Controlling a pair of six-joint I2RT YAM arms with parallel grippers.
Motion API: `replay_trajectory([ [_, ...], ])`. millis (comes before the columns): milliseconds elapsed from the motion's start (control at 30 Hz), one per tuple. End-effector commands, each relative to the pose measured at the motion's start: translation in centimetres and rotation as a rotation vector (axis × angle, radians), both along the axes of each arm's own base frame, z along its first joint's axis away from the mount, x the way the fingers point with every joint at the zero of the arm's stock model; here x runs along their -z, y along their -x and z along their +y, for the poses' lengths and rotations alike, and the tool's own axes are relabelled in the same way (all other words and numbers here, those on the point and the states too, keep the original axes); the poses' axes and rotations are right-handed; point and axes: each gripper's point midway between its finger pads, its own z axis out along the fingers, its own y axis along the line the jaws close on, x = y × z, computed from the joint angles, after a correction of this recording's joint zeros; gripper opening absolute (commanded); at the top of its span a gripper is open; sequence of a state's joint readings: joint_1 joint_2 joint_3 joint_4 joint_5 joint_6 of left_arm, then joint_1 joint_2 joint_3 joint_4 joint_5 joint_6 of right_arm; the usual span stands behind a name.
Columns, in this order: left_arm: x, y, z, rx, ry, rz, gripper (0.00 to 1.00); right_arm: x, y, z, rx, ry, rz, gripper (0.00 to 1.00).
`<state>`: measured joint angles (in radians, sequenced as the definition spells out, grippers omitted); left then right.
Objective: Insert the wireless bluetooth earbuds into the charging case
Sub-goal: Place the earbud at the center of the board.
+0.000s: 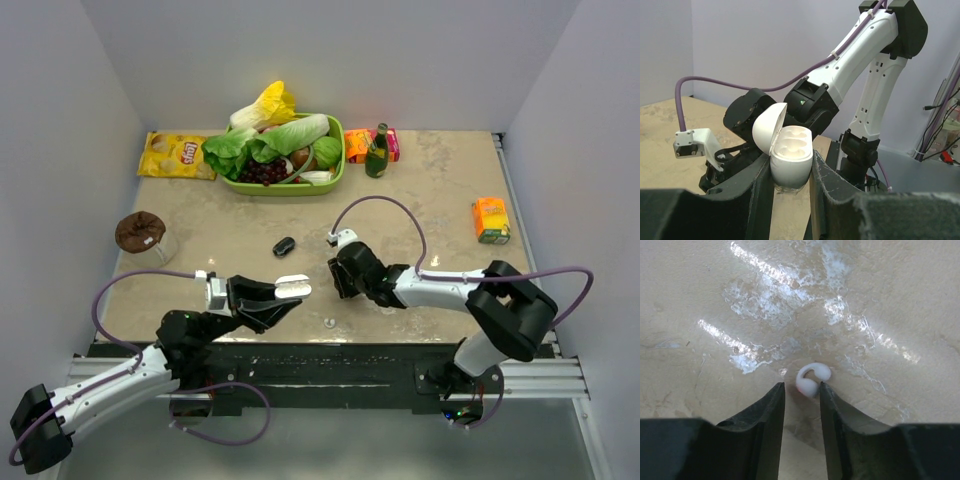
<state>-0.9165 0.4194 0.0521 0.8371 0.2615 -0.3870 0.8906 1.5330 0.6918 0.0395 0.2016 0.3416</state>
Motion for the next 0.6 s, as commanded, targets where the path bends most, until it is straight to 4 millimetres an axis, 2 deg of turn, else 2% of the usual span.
replay_trajectory([
  [0,6.4,0.3,0.1,0.017,-0.084,0.077,0.0,-2.1,-1.8,1.9,-0.022,-0.055,-0.058,0.46],
  [67,6.4,0.4,0.1,0.019,-0.084,0.078,0.0,-2.1,-1.8,1.7,-0.013,-0.054,-0.058,0.56],
  [167,6.7,0.3,0.1,0.016,-0.082,0.084,0.0,-2.7,-1.9,1.5,0.0,-0.065,-0.067,0.64],
  [267,6.7,0.4,0.2,0.018,-0.079,0.087,0.0,-3.6,-1.9,1.6,0.004,-0.083,-0.081,0.68],
  [433,6.5,0.5,0.1,0.024,-0.072,0.085,0.0,-5.8,-1.9,2.5,-0.025,-0.136,-0.109,0.68],
  [567,6.7,0.5,0.1,0.026,-0.076,0.088,0.0,-5.8,-1.6,3.0,-0.045,-0.142,-0.089,0.59],
])
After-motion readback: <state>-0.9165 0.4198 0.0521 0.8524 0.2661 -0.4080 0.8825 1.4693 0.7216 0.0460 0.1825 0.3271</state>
